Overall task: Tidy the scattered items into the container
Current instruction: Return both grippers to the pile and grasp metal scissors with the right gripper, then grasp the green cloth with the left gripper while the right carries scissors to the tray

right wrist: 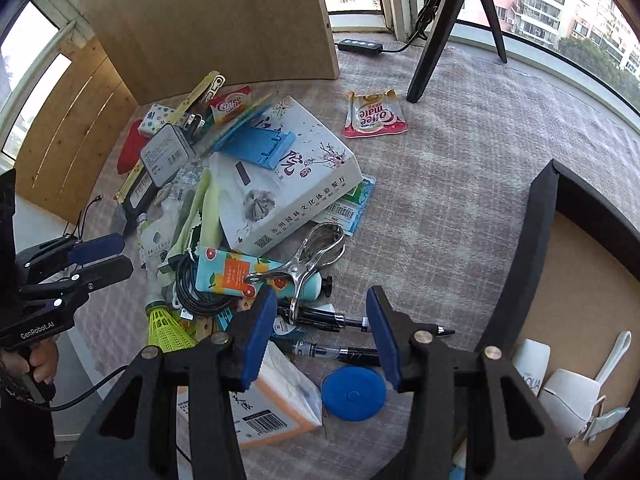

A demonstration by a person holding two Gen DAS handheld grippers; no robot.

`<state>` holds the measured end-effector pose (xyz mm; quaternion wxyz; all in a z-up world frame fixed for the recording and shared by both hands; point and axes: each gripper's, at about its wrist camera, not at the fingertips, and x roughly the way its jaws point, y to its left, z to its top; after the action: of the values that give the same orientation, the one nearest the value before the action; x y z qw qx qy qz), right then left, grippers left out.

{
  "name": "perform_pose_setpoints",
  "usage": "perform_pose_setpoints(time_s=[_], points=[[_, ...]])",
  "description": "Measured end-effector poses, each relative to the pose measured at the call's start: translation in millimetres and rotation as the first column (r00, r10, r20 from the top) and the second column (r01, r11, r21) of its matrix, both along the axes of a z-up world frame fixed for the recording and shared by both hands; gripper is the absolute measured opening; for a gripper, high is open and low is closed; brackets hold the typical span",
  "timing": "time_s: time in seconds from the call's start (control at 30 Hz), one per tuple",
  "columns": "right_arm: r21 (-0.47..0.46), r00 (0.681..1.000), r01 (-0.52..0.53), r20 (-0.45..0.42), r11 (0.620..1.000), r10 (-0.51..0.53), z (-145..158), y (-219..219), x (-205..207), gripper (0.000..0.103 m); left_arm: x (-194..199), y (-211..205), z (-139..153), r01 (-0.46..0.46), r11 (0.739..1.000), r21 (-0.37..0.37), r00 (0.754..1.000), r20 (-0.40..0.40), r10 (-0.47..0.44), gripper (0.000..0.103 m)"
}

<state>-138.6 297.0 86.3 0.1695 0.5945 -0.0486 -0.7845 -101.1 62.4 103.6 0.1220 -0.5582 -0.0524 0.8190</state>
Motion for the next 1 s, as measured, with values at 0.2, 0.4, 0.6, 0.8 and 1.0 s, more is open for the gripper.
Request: perform_pose_setpoints(time_s=[0.2, 0.4, 0.6, 0.8, 1.0], points=[[-0.046, 0.995, 0.057, 0.085, 0.997, -0.053, -20, 2, -21, 0.046, -37, 9, -13, 0.036, 0.998, -0.048, 0.999, 0.017, -0.036, 0.037], [-0.092, 0.982, 0.113, 0.159, 0.989, -0.097, -37, 4, -35, 0.038, -55, 14, -23, 0.077, 0.994, -0.078, 0.997, 0.035, -0.075, 0.037], [-0.125, 0.962, 0.156, 0.245, 0.98, -0.122, -54, 0, -49, 0.037, -62, 15, -29, 0.1, 0.993, -0.071, 0.994, 0.048, -0.096, 0.037], [-0.065, 0.965, 0.12, 0.242, 0.991, -0.101, -57, -18, -51, 0.037, -68, 22, -33, 0.127, 0.989, -0.077, 0.991, 0.053, -0.123, 0.037], [-0.03, 0.968, 0.107, 0.233, 0.994, -0.097, -60, -26, -49, 0.031, -73, 30, -45, 0.14, 0.984, -0.108, 0.988, 0.084, -0.132, 0.037]])
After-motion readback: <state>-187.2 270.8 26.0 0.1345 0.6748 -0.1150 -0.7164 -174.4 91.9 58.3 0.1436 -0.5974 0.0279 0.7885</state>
